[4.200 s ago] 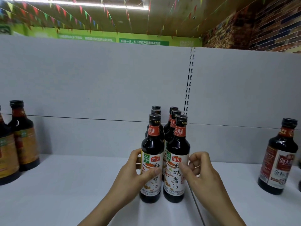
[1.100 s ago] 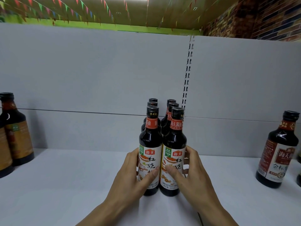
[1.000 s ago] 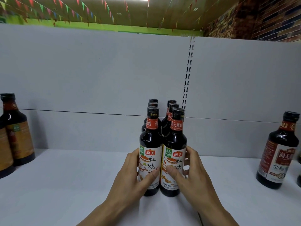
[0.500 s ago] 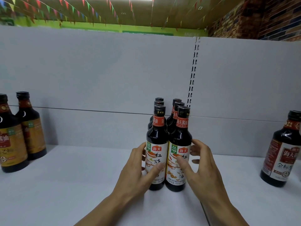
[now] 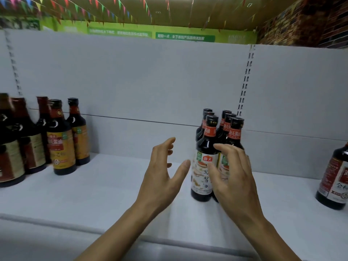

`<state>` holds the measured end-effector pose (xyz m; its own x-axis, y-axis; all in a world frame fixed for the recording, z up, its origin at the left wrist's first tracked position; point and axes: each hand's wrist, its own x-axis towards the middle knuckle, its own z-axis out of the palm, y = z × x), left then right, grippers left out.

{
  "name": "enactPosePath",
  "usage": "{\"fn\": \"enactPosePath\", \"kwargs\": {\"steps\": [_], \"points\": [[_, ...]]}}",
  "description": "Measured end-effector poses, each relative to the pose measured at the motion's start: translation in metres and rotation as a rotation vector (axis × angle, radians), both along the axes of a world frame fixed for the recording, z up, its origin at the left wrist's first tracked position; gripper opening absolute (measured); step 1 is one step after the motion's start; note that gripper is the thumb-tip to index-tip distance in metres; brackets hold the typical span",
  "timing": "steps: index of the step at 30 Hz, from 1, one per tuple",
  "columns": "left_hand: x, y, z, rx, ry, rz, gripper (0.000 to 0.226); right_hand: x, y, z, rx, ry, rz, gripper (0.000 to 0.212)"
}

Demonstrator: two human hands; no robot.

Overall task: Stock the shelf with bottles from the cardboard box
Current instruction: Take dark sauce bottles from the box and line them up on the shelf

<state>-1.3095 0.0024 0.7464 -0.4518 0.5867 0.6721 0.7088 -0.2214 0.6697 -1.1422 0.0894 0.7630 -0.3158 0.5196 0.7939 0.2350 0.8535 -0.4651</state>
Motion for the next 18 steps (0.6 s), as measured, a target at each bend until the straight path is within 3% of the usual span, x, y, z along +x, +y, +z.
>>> {"fn": "enactPosePath", "kwargs": {"steps": [8, 18], "points": [[-0.023, -0.129, -0.011, 0.041, -0.106, 0.152, 0.055, -0.056, -0.092, -0.007, -0.038, -0.169, 0.289, 0.029], [-0.054, -0.313, -0.058, -0.035, -0.225, 0.563, 0.052, -0.162, -0.234, -0.041, -0.147, -0.367, 0.804, 0.029]]}}
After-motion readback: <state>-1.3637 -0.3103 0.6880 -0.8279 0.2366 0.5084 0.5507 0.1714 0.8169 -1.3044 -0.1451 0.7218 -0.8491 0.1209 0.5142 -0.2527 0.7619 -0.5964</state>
